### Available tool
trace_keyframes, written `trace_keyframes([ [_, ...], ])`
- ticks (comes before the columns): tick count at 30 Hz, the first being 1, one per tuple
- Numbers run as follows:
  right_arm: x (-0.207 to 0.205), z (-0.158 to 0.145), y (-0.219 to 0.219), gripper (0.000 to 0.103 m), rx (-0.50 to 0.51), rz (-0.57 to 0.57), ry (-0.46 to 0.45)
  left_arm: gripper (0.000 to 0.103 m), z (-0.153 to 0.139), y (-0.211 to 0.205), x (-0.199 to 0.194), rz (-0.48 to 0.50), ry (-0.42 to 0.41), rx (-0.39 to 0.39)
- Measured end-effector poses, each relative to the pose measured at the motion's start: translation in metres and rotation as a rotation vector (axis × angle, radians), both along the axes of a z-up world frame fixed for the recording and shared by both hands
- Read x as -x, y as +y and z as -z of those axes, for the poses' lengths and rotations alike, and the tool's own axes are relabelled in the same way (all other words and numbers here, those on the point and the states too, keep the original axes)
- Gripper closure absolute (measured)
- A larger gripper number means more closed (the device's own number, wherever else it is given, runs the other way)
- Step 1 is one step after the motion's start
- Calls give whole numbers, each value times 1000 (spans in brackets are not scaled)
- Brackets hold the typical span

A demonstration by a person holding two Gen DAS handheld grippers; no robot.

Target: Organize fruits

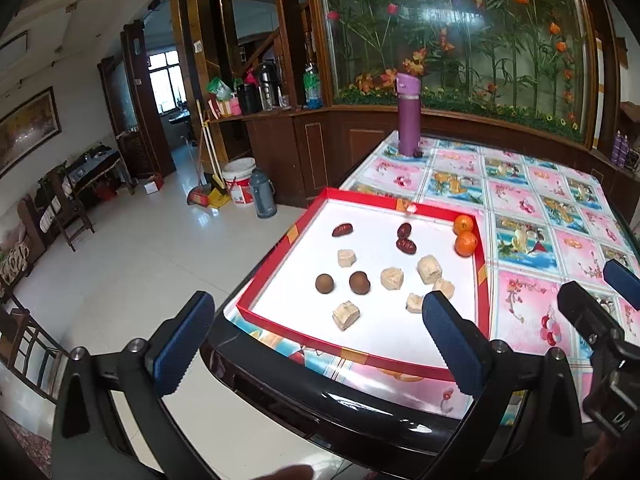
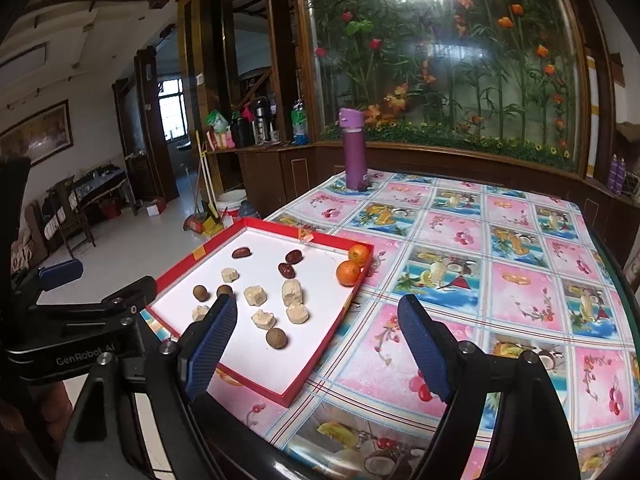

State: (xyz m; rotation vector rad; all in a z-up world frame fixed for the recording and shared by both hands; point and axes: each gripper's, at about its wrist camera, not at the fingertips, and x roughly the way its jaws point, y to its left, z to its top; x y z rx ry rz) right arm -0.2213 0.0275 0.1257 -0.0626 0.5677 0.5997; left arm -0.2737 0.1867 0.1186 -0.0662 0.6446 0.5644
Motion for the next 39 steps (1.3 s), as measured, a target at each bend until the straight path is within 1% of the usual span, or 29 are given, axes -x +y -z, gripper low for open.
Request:
trace_keyframes([
  [4,-7,5,4,21,-12,-3,18,0,9,6,-6,19,32,29],
  [12,-13,10,15,21,16,10,22,0,14,22,-4,24,-6,49],
  [16,-15,12,24,21,26,7,14,0,19,33,-4,23,3,77],
  [25,-16,16,51,21,48,-23,17,0,21,51,1,-2,-6,46],
  [28,-16,17,52,21,51,-24,15,0,22,53,0,4,-5,54],
  [33,-18,20,51,21,41,-26,41,0,21,55,-1,4,1,59],
  [39,-14,18,48,21,39,-37,32,0,17,51,0,-7,-2,50],
])
